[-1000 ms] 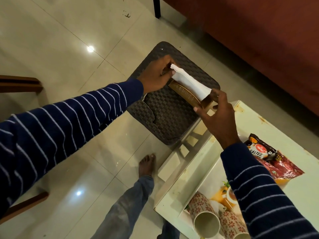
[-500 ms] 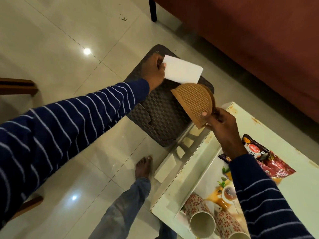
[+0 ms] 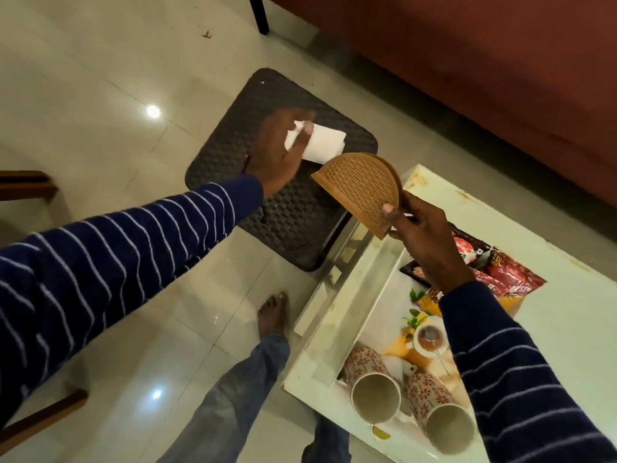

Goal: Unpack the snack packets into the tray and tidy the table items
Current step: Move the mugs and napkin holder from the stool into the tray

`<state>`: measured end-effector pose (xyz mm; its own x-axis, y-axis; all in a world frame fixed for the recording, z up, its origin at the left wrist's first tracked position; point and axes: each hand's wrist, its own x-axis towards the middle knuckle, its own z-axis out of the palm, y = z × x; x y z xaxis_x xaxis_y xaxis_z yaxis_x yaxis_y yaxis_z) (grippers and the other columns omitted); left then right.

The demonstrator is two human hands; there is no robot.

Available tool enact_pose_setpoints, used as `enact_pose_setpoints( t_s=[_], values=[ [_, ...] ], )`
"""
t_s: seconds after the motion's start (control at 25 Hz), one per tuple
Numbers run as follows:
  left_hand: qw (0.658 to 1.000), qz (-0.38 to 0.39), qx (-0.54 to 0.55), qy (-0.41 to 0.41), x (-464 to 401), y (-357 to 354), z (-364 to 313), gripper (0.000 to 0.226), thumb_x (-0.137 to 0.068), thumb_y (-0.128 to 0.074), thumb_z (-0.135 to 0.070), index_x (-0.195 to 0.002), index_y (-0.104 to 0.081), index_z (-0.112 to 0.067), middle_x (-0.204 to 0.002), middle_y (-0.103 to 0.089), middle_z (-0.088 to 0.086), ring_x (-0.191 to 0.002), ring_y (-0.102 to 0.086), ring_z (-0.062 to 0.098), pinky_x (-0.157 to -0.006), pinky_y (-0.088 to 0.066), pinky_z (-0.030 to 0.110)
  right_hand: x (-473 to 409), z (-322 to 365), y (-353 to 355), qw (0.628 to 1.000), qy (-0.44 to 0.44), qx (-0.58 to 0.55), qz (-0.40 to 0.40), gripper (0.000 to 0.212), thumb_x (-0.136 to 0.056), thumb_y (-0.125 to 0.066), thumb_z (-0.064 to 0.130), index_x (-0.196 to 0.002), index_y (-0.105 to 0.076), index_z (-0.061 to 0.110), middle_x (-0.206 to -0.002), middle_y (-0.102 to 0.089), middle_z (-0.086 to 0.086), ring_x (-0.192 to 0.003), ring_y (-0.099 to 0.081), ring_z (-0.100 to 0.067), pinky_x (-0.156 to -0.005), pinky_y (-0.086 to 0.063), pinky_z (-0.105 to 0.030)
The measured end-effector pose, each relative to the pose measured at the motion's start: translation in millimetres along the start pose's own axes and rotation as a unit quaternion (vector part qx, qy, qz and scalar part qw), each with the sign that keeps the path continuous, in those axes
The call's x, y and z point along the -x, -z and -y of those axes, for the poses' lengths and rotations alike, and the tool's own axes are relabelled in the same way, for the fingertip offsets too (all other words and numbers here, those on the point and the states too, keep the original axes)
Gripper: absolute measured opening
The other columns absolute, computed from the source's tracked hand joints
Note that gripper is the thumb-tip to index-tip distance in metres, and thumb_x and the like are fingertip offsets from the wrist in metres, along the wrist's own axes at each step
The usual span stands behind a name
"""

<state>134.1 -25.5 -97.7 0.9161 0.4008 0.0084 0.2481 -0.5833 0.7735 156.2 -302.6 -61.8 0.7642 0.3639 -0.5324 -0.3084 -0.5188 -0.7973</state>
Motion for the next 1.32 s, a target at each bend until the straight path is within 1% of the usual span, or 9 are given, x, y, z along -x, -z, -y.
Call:
enact_pose_setpoints(
  t_s=[0.08, 0.16, 0.32, 0.48, 0.68, 0.8, 0.96, 1.24, 1.32],
  values=[
    [0.99, 0.118, 0.065, -0.046, 16.3, -3.5, -19.1, 0.041, -0.101, -0.049, -0.038, -0.127, -0.061, -0.009, -0.121, -0.065, 0.006, -0.103, -0.061, -0.004, -0.079, -0.054, 0.014, 2.3, 3.6, 1.3, 1.0, 0.01, -0.009, 0.002, 0.046, -0.098, -0.055, 0.04, -0.141, -0.052, 0.023, -0.129, -0.064, 0.0, -0.114, -0.063, -0.022, -0.095, -0.056, -0.048],
    [0.979, 0.181, 0.077, -0.056, 24.2, -9.0, -29.2, 0.036, -0.102, -0.055, -0.028, -0.13, -0.059, -0.005, -0.117, -0.065, 0.003, -0.1, -0.061, -0.009, -0.078, -0.053, 0.009, 7.4, 3.4, 7.0, 1.0, 0.019, -0.019, 0.009, 0.045, -0.099, -0.054, 0.04, -0.141, -0.052, 0.024, -0.13, -0.063, 0.0, -0.115, -0.062, -0.021, -0.095, -0.056, -0.047],
    [0.971, 0.219, 0.092, -0.014, 39.0, -15.6, -59.7, 0.043, -0.101, -0.058, -0.027, -0.138, -0.053, -0.006, -0.125, -0.065, 0.009, -0.108, -0.065, 0.012, -0.086, -0.058, 0.022, 37.7, -5.8, 33.6, 0.998, 0.034, -0.04, 0.025, 0.045, -0.101, -0.051, 0.037, -0.144, -0.05, 0.022, -0.133, -0.062, 0.003, -0.118, -0.061, -0.016, -0.095, -0.056, -0.039],
    [0.944, 0.311, 0.102, 0.035, 71.5, -36.2, -90.5, 0.037, -0.097, -0.063, -0.031, -0.122, -0.065, -0.003, -0.111, -0.071, 0.013, -0.1, -0.07, 0.025, -0.087, -0.06, 0.045, 83.5, -27.4, 72.5, 0.999, 0.028, -0.037, 0.001, 0.042, -0.103, -0.045, 0.038, -0.142, -0.052, 0.026, -0.126, -0.066, 0.004, -0.114, -0.063, -0.013, -0.087, -0.056, -0.026],
    [0.9, 0.418, 0.081, 0.096, 143.2, -86.5, -112.1, 0.045, -0.09, -0.069, -0.043, -0.117, -0.069, -0.007, -0.107, -0.074, 0.01, -0.097, -0.072, 0.021, -0.085, -0.062, 0.044, 155.7, -87.2, 101.8, 0.997, -0.046, -0.062, -0.018, 0.038, -0.103, -0.043, 0.035, -0.135, -0.059, 0.022, -0.123, -0.068, -0.004, -0.115, -0.063, -0.021, -0.1, -0.051, -0.047],
    [0.894, 0.433, 0.066, 0.088, 176.8, -112.9, -112.4, 0.045, -0.088, -0.071, -0.046, -0.117, -0.07, -0.011, -0.105, -0.075, 0.006, -0.095, -0.073, 0.018, -0.081, -0.063, 0.038, 180.9, -117.4, 105.1, 0.994, -0.066, -0.08, -0.027, 0.034, -0.103, -0.045, 0.032, -0.134, -0.059, 0.026, -0.126, -0.067, 0.001, -0.118, -0.062, -0.016, -0.103, -0.05, -0.041],
    [0.888, 0.447, 0.083, 0.07, 197.1, -128.7, -109.8, 0.047, -0.08, -0.082, -0.037, -0.121, -0.066, -0.018, -0.106, -0.072, -0.008, -0.095, -0.07, 0.002, -0.071, -0.056, 0.011, 190.4, -149.1, 115.3, 0.998, -0.047, 0.0, -0.032, 0.046, -0.097, -0.058, 0.03, -0.142, -0.051, 0.024, -0.136, -0.06, 0.003, -0.121, -0.057, -0.015, -0.096, -0.05, -0.03],
    [0.926, 0.372, -0.029, -0.052, 213.9, -151.7, -101.6, 0.069, -0.077, -0.085, -0.037, -0.135, -0.056, -0.014, -0.127, -0.068, 0.009, -0.107, -0.064, 0.02, -0.073, -0.04, 0.006, 191.3, -189.9, 116.1, 0.985, 0.041, 0.156, -0.053, 0.054, -0.087, -0.073, 0.011, -0.137, -0.052, 0.012, -0.136, -0.058, -0.007, -0.125, -0.055, -0.023, -0.102, -0.042, -0.029],
    [0.927, 0.361, -0.057, -0.079, 218.9, -156.2, -96.5, 0.07, -0.077, -0.084, -0.036, -0.137, -0.056, -0.013, -0.126, -0.068, 0.012, -0.108, -0.065, 0.027, -0.078, -0.043, 0.017, 189.8, -201.6, 112.9, 0.98, 0.052, 0.186, -0.057, 0.054, -0.086, -0.073, 0.009, -0.136, -0.053, 0.009, -0.134, -0.059, -0.01, -0.124, -0.055, -0.026, -0.103, -0.042, -0.031]
  ],
)
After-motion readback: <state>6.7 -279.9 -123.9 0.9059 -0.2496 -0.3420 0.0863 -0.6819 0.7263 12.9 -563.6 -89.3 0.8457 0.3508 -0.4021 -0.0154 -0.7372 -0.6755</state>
